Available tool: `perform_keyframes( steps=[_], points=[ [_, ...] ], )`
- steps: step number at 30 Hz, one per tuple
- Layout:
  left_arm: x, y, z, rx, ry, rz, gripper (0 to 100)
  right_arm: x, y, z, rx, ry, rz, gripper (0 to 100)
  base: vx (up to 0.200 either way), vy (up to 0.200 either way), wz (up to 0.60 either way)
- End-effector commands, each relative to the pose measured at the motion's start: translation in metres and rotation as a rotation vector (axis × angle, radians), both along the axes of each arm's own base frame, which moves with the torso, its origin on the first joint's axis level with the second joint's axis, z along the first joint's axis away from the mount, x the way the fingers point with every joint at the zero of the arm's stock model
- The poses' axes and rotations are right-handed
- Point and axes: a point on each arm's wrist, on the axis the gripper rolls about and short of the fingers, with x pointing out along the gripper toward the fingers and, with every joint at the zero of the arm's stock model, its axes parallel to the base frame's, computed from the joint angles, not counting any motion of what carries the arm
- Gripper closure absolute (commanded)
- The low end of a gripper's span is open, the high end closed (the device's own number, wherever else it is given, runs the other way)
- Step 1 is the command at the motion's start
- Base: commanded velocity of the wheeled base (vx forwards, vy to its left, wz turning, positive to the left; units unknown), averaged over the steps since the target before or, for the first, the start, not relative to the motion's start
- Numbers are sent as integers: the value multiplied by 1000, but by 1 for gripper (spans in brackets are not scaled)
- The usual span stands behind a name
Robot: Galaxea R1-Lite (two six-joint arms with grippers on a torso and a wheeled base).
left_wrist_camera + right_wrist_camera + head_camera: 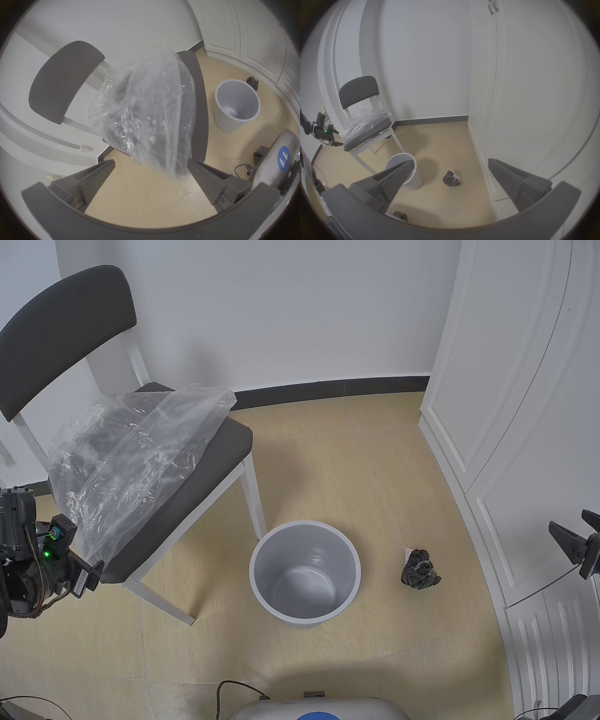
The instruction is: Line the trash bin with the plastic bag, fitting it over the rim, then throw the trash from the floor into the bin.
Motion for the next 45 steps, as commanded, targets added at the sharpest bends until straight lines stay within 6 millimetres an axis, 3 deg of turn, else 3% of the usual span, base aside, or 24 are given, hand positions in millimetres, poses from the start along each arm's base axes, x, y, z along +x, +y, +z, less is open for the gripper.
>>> perform_keyframes(
  steps=[1, 7, 22, 23, 36, 39, 45],
  points=[
    [16, 0, -8, 2, 3, 9, 0, 1, 0, 1, 4, 0, 1, 0, 0, 0, 0],
    [25, 0, -11, 18, -18, 39, 0, 3, 0, 0, 43, 11, -3, 0, 0, 0, 0],
    [21, 1, -5, 73, -43, 42, 0, 4, 0, 0, 49, 12, -4, 0, 0, 0, 0],
    [21, 1, -5, 73, -43, 41, 100, 4, 0, 0, 48, 12, -4, 0, 0, 0, 0],
    [11, 0, 1, 70, -79, 36, 100, 13, 4, 3, 96, 15, 21, 0, 0, 0, 0],
    [10, -4, 7, 65, -104, 21, 100, 19, 14, 7, 164, -21, 81, 0, 0, 0, 0],
    [-4, -27, 46, 7, -315, -102, 100, 42, 65, 8, 336, -90, 69, 0, 0, 0, 0]
  ],
)
